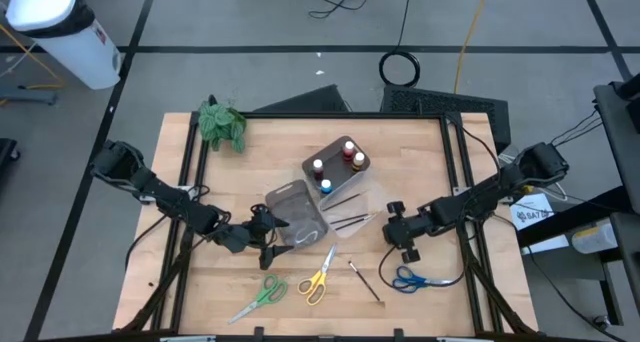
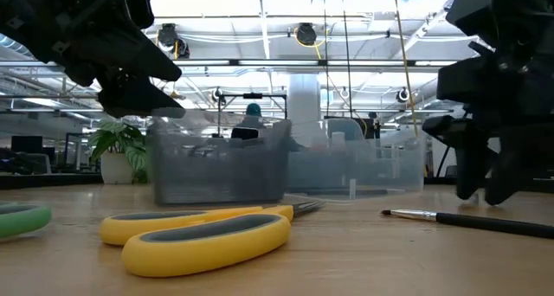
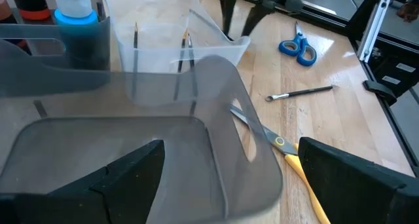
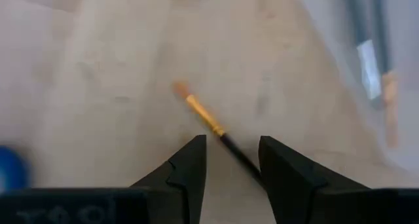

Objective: Pick & Place Paint Supplies
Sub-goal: Put the gold paintbrush into the transparent bin

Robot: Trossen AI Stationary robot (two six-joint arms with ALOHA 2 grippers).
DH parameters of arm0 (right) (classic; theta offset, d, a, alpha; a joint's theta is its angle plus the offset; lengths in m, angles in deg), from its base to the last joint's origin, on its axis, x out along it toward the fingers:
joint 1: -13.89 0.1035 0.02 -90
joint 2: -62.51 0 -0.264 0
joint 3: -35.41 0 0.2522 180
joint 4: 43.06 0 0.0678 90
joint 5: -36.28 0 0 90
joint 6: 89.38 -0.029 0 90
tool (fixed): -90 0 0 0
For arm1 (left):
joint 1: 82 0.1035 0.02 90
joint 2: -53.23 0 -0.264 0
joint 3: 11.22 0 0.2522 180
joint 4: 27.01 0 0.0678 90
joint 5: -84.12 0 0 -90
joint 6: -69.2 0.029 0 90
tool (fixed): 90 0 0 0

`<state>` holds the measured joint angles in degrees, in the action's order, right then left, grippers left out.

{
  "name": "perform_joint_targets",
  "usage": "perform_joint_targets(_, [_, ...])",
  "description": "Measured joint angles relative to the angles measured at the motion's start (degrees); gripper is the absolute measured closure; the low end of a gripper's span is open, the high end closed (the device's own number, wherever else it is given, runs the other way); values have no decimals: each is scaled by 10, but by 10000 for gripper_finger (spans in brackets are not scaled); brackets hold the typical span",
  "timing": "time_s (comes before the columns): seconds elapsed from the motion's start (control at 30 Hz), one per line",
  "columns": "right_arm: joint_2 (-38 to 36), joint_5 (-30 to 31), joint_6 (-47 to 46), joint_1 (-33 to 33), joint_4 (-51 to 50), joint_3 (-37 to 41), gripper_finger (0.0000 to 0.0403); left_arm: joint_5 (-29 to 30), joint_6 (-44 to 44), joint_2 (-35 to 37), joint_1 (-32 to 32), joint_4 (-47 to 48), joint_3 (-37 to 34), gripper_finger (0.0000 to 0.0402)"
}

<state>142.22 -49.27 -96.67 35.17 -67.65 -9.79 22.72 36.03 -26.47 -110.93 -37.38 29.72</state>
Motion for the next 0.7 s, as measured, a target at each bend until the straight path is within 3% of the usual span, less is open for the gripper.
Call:
perform_joint_targets(0.1, [0, -30, -14, 4, -1, 0, 273, 0, -1, 0, 0, 0, 0, 37])
perform_joint_targets(0.47, [1, -47, -21, 32, -37, 0, 274, 0, -1, 0, 0, 0, 0, 37])
perform_joint_targets(0.7, [1, -44, -19, 43, -49, 1, 324, 0, -1, 0, 0, 0, 0, 37])
